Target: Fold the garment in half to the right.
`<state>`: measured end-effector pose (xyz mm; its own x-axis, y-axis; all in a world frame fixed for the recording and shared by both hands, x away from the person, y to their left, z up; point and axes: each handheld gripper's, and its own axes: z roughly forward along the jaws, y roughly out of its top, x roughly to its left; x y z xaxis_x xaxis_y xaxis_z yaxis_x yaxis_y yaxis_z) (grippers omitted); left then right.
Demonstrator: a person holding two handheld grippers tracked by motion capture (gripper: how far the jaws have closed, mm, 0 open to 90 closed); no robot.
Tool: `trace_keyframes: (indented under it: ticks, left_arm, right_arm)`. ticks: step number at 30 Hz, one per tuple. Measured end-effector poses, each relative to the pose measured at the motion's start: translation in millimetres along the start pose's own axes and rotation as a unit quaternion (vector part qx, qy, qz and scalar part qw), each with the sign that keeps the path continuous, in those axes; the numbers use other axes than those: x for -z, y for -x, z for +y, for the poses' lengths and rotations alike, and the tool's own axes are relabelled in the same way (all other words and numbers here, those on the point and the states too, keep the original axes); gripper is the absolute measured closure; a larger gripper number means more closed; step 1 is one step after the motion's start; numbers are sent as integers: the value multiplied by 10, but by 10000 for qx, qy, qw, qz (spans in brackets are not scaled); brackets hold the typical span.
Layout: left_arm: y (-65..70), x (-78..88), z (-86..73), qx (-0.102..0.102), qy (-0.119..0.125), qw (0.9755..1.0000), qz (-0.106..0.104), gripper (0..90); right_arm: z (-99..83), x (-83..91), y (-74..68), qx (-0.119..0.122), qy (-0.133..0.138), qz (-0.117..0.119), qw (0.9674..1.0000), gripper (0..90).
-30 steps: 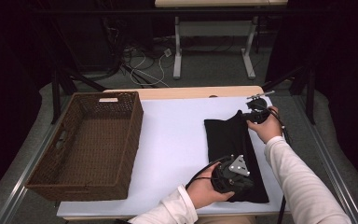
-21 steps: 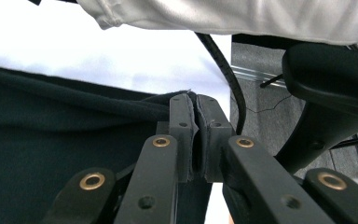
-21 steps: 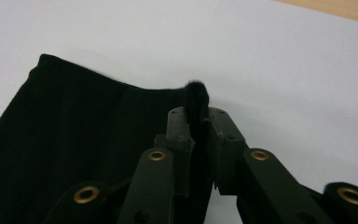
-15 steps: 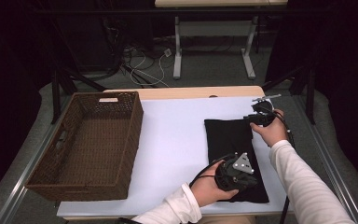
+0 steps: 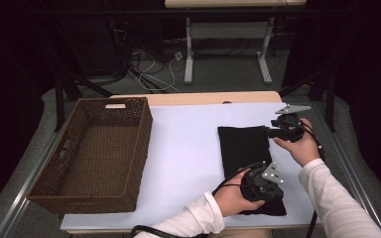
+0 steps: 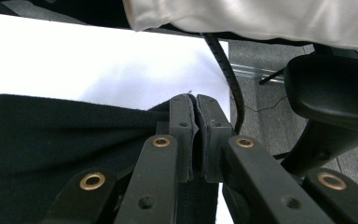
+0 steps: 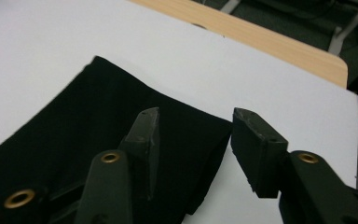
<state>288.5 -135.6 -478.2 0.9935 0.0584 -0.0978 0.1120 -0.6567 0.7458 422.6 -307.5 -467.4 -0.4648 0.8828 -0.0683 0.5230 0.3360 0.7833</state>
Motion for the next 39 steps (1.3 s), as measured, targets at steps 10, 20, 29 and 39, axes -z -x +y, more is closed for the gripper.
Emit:
trace_keyframes:
  ticks: [10,20,29,39]
  left_arm:
    - [-44,-265,-71,3,-224,9997,-70,858]
    - [-56,-383,-108,9,-318,9995,-89,855]
    - [-78,-417,-157,178,-246,9995,-76,664]
    - [-278,-180,-262,640,-129,9967,486,305]
  right_arm:
    - [-54,248,15,129,208,-217,9995,440]
    - [-42,271,-3,6,114,-202,9997,331]
    - [-23,246,-47,-3,95,-186,9998,274]
    - [5,241,-116,115,143,-189,9997,245]
